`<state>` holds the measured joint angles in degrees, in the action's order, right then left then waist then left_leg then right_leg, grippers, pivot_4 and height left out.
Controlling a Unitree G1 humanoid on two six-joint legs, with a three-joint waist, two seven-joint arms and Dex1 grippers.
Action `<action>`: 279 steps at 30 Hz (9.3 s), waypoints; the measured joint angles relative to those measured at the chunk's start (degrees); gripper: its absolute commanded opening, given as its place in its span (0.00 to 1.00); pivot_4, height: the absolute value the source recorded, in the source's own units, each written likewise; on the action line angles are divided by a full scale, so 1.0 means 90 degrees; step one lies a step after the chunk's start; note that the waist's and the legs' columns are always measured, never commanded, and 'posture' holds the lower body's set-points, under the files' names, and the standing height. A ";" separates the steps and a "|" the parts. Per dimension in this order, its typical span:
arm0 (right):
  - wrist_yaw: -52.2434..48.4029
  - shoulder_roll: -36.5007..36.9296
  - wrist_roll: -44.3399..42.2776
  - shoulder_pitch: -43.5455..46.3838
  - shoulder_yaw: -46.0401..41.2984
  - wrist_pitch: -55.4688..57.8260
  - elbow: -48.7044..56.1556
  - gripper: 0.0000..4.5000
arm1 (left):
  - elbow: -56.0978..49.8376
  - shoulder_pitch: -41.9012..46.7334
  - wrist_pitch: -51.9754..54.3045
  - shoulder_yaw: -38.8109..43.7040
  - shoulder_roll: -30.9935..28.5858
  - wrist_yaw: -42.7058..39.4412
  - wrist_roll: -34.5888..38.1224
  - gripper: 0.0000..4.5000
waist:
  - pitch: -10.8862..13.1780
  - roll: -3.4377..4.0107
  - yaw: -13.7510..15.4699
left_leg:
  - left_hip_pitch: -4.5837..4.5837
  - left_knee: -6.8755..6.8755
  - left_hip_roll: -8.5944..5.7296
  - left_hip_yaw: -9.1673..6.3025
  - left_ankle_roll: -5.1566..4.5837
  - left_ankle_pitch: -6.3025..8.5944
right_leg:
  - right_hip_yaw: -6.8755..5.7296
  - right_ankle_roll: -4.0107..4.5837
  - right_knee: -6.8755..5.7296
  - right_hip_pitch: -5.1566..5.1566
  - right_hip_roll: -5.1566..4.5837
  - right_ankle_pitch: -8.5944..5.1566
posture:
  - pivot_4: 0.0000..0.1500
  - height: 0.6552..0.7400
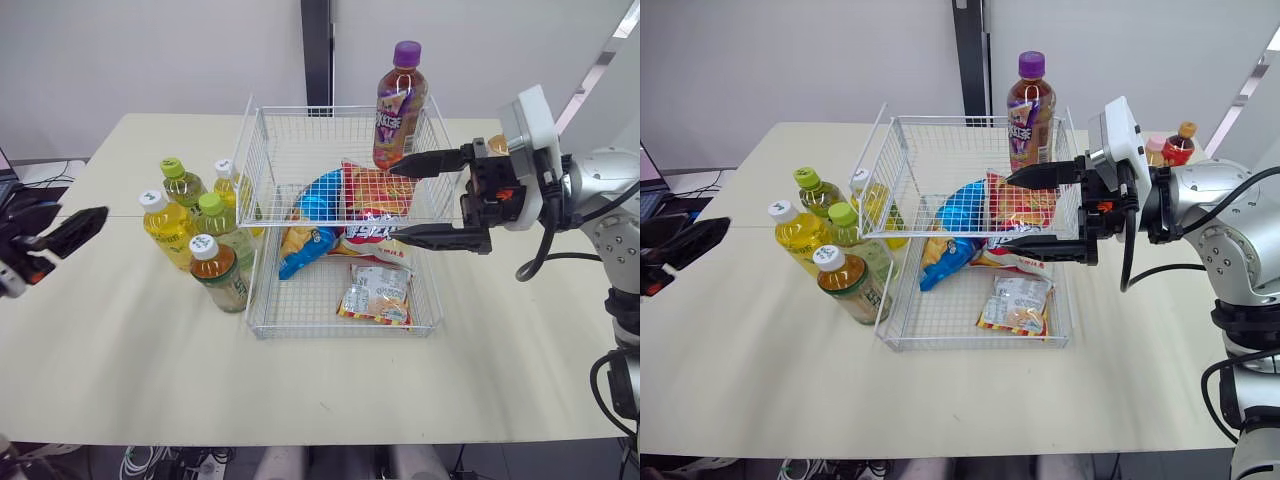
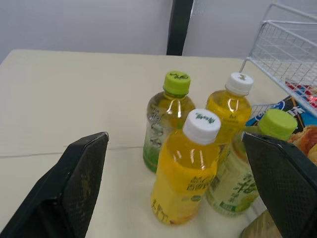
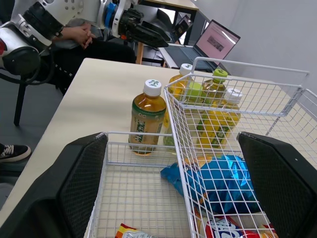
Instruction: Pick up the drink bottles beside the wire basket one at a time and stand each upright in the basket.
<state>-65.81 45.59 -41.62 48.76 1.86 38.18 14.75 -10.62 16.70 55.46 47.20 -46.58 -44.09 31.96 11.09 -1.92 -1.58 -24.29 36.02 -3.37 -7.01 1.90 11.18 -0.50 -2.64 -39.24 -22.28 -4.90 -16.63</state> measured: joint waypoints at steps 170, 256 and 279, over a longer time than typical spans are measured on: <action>0.0692 0.1014 -0.0610 -0.0296 -0.0813 0.0252 0.0151 1.00 | 0.3013 0.5388 0.0103 -0.3417 -0.1426 -0.2892 -0.1242 0.99 | 0.0034 -0.0024 -0.0218 | -0.0044 0.0016 0.0033 0.0102 -0.0005 -0.0002 | 0.0122 -0.0017 -0.0074 -0.0115 0.0076 0.0004 | 1.00 1.00; 0.1620 -0.0171 -0.0183 -0.0735 -0.0559 0.0913 0.1211 1.00 | 0.5859 0.3684 -0.3917 -0.3346 0.0459 0.0795 -0.1555 0.58 | 0.0026 -0.0032 -0.0030 | -0.0034 0.0013 0.0033 0.0104 -0.0003 -0.0001 | 0.0122 -0.0005 -0.0073 -0.0111 0.0077 0.0021 | 1.00 1.00; 0.1621 -0.0193 -0.0050 -0.0028 -0.0721 0.0657 0.0567 1.00 | 0.5181 0.3372 -0.3414 -0.3309 0.0059 0.0507 -0.1533 0.30 | 0.0026 -0.0034 -0.0044 | -0.0044 0.0010 0.0040 0.0101 -0.0002 -0.0001 | 0.0122 -0.0005 -0.0069 -0.0123 0.0083 0.0021 | 1.00 1.00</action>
<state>-51.22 43.85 -42.07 48.51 -4.62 44.09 19.85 36.01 47.05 24.74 17.42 -46.05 -39.53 18.16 11.33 -2.22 -1.97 -24.69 36.12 -3.02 -6.11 1.87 11.17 0.60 -2.68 -39.87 -23.39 -4.15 -16.44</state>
